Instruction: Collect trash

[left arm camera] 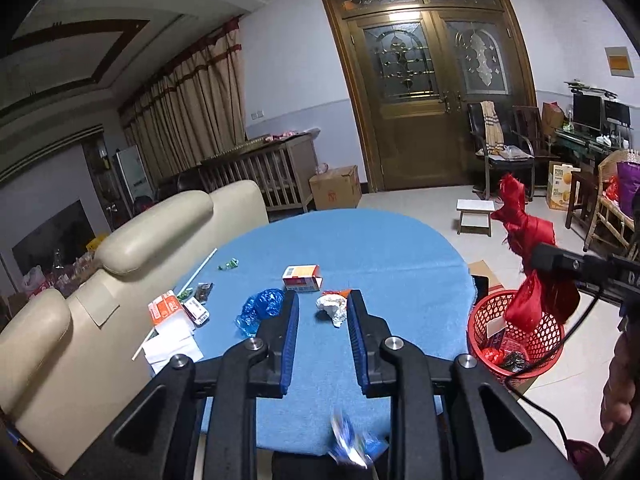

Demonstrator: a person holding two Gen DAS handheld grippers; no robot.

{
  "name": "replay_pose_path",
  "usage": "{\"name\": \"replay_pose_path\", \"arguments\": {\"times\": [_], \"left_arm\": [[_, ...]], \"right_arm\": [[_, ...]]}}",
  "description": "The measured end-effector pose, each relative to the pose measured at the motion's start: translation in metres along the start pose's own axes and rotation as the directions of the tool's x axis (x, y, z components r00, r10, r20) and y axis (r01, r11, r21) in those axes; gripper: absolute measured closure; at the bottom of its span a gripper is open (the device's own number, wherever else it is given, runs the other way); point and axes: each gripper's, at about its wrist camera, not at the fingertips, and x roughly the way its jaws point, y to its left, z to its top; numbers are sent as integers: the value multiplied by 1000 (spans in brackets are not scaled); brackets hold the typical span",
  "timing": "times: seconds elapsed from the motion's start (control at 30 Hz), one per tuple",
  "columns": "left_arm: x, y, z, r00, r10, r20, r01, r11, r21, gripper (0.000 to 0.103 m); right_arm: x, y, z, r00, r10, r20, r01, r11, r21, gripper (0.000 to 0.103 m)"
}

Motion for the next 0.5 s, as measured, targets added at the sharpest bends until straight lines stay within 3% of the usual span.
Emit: {"name": "replay_pose_path", "arguments": {"times": [0.13, 0.37, 0.43, 0.5], "left_arm": [[2, 11, -3, 1000, -6, -4, 6, 1000, -28, 79], [27, 42, -18, 995, -50, -89, 38, 991, -131, 79], [34, 47, -23, 991, -74, -113, 57, 987, -147, 79], [48, 54, -35, 978, -141, -152, 113, 977, -179, 79]], "right_arm": [[1, 5, 0, 1000, 3, 0, -3, 1000, 5, 69], [16, 10, -1, 1000, -15, -26, 15, 1000, -8, 69], [16, 7, -3, 999, -24, -35, 24, 1000, -6, 69], [11, 8, -2, 999, -34, -27, 34, 999, -8, 69]]}}
